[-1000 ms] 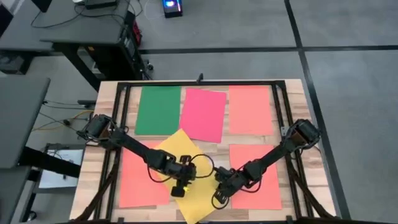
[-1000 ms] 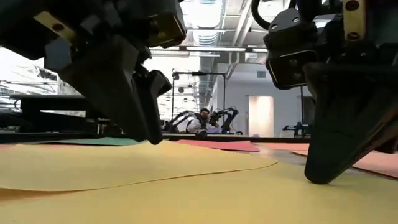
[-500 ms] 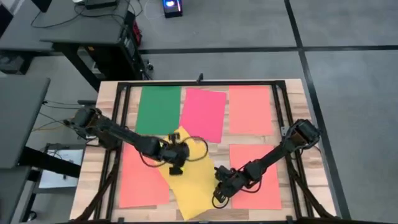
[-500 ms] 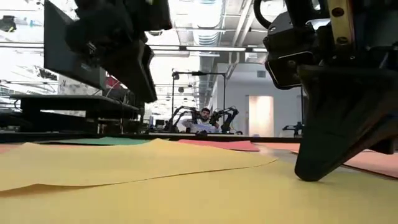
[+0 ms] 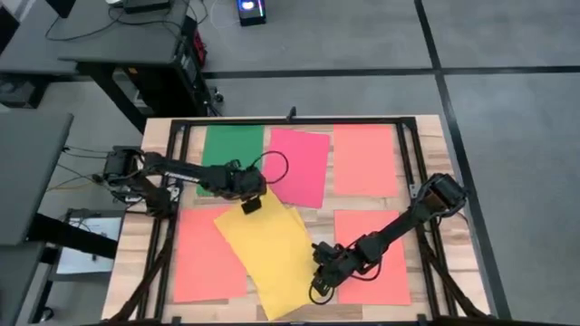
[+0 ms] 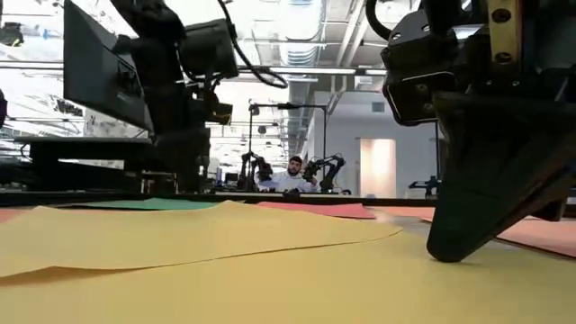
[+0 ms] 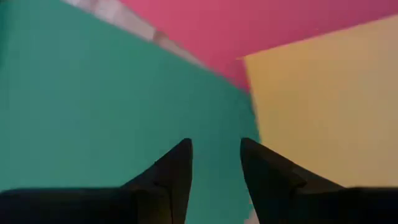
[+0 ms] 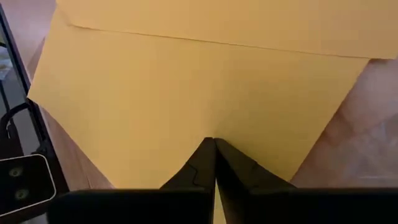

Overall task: Organize paper
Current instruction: Stack the yellow paper on top of the yellow paper

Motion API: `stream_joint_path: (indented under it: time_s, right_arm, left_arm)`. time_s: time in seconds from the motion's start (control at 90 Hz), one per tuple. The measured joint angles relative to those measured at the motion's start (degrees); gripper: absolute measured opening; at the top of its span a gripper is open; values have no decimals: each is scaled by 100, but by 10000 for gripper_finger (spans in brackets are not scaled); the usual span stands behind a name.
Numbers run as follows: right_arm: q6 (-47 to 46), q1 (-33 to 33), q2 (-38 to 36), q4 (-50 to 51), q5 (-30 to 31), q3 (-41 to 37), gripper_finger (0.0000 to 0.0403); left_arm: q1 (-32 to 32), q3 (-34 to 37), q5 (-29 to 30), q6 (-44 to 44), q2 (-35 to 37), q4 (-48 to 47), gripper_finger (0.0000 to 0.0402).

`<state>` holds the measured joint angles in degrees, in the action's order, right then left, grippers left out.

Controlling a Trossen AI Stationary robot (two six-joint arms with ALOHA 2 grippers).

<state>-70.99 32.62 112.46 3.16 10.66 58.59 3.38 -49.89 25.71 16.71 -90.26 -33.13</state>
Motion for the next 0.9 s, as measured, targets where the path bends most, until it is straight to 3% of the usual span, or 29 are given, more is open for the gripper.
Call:
stream_joint_path:
  time_s: [0.4, 0.633, 0.9]
  right_arm:
    - [82, -3, 0, -11, 3, 1, 0]
    - [96, -26, 7, -50, 49, 6, 0]
    - [71, -25, 7, -46, 63, 6, 0]
  left_arm:
    - [-620, 0, -198, 1160, 2, -994, 121]
    - [-708, 371, -668, 1278, 4, -591, 121]
    - [-869, 490, -684, 1415, 15, -456, 121]
